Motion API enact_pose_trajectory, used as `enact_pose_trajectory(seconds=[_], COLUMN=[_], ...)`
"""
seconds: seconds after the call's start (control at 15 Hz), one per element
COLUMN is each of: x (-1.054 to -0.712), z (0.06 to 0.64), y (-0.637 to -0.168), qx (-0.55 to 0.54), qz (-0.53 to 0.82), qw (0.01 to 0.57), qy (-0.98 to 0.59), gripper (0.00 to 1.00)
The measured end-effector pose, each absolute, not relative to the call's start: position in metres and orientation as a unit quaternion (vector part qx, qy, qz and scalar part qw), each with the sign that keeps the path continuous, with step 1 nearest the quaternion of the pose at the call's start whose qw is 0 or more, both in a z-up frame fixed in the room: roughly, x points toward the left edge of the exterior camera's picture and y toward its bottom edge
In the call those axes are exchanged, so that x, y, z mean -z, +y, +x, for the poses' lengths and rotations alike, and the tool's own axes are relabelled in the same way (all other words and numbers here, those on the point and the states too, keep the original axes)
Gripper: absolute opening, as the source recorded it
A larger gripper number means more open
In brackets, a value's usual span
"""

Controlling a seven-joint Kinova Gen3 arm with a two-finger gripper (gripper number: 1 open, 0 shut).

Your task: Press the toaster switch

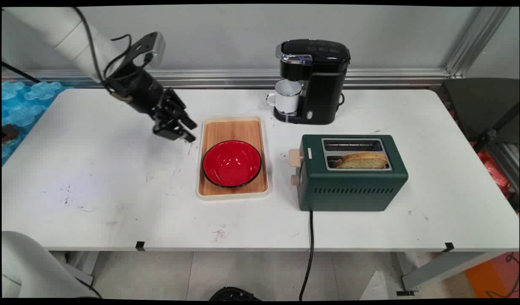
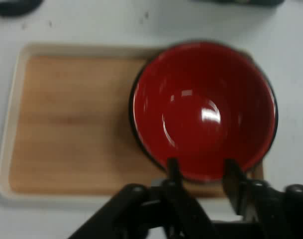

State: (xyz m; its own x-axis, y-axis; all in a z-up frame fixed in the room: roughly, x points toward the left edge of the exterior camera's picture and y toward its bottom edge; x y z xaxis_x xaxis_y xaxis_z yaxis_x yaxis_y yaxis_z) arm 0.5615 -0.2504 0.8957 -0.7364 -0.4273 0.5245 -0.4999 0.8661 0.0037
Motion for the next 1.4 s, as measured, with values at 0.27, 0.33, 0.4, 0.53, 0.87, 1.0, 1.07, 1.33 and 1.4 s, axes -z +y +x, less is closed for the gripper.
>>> enact_pose_trajectory(seconds=[0.27,0.33,0.4,0.53,0.87,1.0,1.07,1.33,1.4], x=[-0.902,-0.904,-0.906,-0.909,-0.913,-0.913,-0.913,-0.910,-0.908], z=[0.540,0.532,0.524,0.506,0.465,0.446,0.439,0.412,0.406], y=[-0.261,-0.264,-0.267,-0.272,-0.277,-0.279,-0.279,-0.283,-0.284], qx=[-0.074,-0.075,-0.077,-0.078,-0.079,-0.078,-0.078,-0.079,-0.079], qz=[0.248,0.247,0.247,0.244,0.235,0.232,0.231,0.227,0.226], qw=[0.282,0.287,0.293,0.304,0.324,0.329,0.331,0.340,0.342], qy=[-0.924,-0.922,-0.921,-0.917,-0.913,-0.912,-0.912,-0.909,-0.909], gripper=[0.00,0.00,0.00,0.00,0.00,0.00,0.00,0.00,0.00])
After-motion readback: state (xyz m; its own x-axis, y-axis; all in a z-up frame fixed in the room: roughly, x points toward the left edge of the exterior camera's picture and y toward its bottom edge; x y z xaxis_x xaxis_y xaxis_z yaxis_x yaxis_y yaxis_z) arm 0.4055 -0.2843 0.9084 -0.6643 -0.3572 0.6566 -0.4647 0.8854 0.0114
